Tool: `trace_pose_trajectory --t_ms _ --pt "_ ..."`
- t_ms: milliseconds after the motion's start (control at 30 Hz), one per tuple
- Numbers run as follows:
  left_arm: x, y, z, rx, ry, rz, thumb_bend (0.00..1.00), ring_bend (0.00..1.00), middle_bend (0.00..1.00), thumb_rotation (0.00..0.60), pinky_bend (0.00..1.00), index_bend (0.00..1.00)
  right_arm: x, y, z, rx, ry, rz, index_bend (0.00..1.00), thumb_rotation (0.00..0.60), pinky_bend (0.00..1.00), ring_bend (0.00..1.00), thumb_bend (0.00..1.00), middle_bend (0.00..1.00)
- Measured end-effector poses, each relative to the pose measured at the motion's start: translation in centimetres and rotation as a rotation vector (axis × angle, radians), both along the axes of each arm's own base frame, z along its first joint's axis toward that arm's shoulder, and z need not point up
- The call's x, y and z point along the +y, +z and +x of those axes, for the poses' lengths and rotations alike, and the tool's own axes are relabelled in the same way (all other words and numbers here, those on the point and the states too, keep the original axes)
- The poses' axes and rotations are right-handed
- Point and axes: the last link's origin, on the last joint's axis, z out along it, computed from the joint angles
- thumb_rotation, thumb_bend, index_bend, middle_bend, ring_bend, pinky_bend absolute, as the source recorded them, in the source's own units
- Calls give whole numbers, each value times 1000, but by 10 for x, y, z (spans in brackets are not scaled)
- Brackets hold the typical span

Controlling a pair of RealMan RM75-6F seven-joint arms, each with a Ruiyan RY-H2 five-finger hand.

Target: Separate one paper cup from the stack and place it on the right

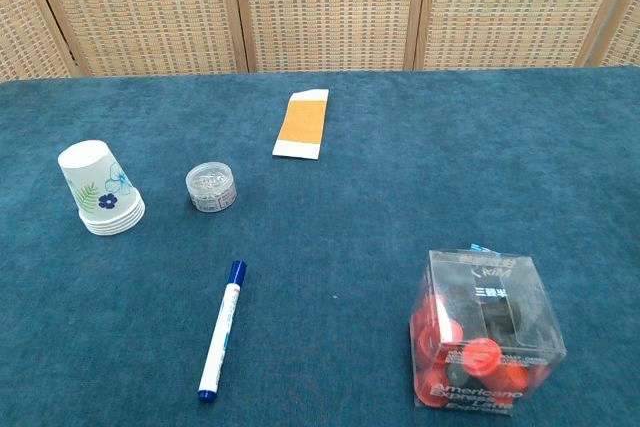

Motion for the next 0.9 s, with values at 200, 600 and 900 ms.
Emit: trace_pose_trajectory --t_ms 200,600,900 --pt "4 -3 -1 15 -1 -17 27 0 0 600 0 0 0 1 0 -9 -1 3 0 600 0 0 0 0" --pt "66 -18 14 104 -86 -114 27 89 0 600 215 0 -4 0 -2 -15 -16 21 0 600 0 0 0 0" --pt "127 -45 22 173 -144 -216 28 245 120 600 300 134 -7 0 -7 -11 -42 21 0 600 0 0 0 0"
